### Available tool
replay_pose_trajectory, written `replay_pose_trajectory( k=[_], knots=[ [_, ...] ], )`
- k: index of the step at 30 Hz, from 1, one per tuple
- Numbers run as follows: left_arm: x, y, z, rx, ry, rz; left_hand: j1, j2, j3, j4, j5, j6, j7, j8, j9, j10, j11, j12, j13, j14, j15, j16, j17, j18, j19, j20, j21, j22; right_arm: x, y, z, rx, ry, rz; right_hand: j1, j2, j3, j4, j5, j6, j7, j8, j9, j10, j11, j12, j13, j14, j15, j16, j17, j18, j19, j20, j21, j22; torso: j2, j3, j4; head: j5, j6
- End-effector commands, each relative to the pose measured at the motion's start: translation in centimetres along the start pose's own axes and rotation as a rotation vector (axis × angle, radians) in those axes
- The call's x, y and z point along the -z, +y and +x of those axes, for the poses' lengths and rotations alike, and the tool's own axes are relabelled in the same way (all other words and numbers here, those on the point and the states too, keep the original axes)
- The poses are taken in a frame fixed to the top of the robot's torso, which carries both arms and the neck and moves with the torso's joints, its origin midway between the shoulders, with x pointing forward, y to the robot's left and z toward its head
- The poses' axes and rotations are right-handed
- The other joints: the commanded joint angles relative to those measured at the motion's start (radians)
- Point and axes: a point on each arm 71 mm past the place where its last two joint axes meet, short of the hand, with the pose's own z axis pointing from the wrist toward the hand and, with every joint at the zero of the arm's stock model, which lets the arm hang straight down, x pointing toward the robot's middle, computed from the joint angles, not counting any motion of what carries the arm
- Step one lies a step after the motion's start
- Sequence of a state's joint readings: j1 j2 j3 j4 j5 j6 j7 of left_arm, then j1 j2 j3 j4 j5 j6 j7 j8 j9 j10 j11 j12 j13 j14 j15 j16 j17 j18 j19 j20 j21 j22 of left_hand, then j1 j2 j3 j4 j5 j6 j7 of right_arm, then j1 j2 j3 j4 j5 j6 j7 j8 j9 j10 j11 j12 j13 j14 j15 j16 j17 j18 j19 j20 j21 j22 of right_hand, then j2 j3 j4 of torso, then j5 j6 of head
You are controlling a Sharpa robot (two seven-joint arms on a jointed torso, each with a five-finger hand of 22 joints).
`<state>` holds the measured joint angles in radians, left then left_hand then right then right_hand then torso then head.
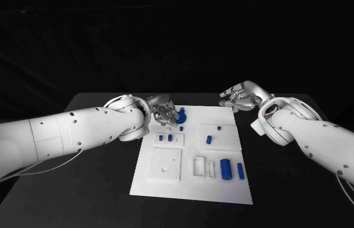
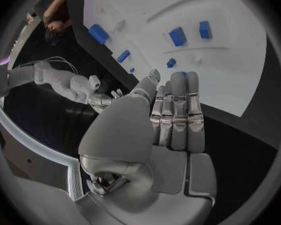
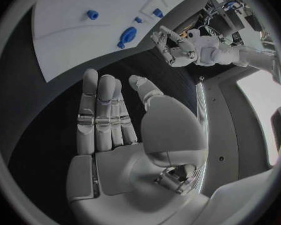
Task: Assemble the parts on the task board
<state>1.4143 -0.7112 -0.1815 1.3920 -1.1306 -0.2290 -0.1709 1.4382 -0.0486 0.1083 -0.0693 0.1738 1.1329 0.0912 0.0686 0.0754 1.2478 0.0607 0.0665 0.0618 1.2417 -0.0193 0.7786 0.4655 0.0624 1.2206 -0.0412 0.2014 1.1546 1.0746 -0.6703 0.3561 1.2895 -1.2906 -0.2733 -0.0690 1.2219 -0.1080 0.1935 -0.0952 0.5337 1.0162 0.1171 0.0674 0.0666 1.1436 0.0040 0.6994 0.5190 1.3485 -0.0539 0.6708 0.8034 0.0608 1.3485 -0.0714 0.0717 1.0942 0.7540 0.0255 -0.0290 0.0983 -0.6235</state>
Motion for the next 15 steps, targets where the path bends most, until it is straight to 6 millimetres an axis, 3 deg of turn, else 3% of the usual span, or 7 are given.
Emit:
replay_pose_trajectory(
  k=[1, 5, 15],
  knots=[
    [-0.3, -1.4, 0.1, -0.123, -0.057, 0.177, 0.008, -0.002, 0.006, -0.012, 0.003, -0.011, -0.007, -0.005, -0.006, -0.025, 0.005, -0.006, -0.002, 0.005, 0.002, 0.013, 0.001, 0.017, 0.005, 0.001, 0.012, 0.028, 0.0, 0.3, 0.1, -0.005, 0.001, -0.017, 0.007, 0.003, 0.007, 0.002, -0.005, -0.002, 0.001, -0.005, -0.001, 0.004, 0.001, -0.004, -0.002, -0.005, 0.000, -0.004, -0.002, -0.007, -0.002, 0.000, -0.002, -0.001, 0.001, -0.0019, 0.0003, -0.003, 0.003],
    [-0.7, -1.9, 0.8, -0.178, -0.053, 0.208, 0.004, -0.010, 0.014, -0.021, 0.002, -0.055, -0.010, -0.006, -0.010, -0.056, 0.011, -0.006, -0.002, 0.010, 0.000, 0.022, -0.003, 0.021, 0.008, 0.001, 0.020, 0.051, -0.1, 0.3, 0.2, -0.007, 0.001, -0.019, 0.006, 0.003, 0.008, 0.001, -0.005, -0.003, 0.001, -0.005, -0.001, 0.004, 0.001, -0.005, -0.003, -0.004, 0.000, -0.007, -0.003, -0.007, -0.002, -0.001, -0.002, -0.004, 0.001, -0.0014, -0.0004, -0.001, 0.002],
    [-2.0, -2.5, 1.5, -0.290, -0.028, 0.234, -0.011, -0.023, 0.037, -0.028, 0.002, -0.047, -0.004, -0.006, -0.009, -0.094, 0.016, -0.007, -0.002, 0.010, -0.003, 0.033, -0.023, 0.022, 0.009, 0.001, 0.011, 0.101, -0.2, 0.6, 0.4, -0.010, 0.004, -0.023, 0.005, 0.003, 0.008, 0.002, -0.005, -0.003, 0.001, -0.005, -0.001, 0.004, 0.001, -0.006, -0.004, -0.004, 0.000, -0.008, -0.004, -0.007, -0.001, -0.001, -0.002, -0.006, 0.000, -0.0003, -0.0015, 0.001, 0.004]
  ],
)
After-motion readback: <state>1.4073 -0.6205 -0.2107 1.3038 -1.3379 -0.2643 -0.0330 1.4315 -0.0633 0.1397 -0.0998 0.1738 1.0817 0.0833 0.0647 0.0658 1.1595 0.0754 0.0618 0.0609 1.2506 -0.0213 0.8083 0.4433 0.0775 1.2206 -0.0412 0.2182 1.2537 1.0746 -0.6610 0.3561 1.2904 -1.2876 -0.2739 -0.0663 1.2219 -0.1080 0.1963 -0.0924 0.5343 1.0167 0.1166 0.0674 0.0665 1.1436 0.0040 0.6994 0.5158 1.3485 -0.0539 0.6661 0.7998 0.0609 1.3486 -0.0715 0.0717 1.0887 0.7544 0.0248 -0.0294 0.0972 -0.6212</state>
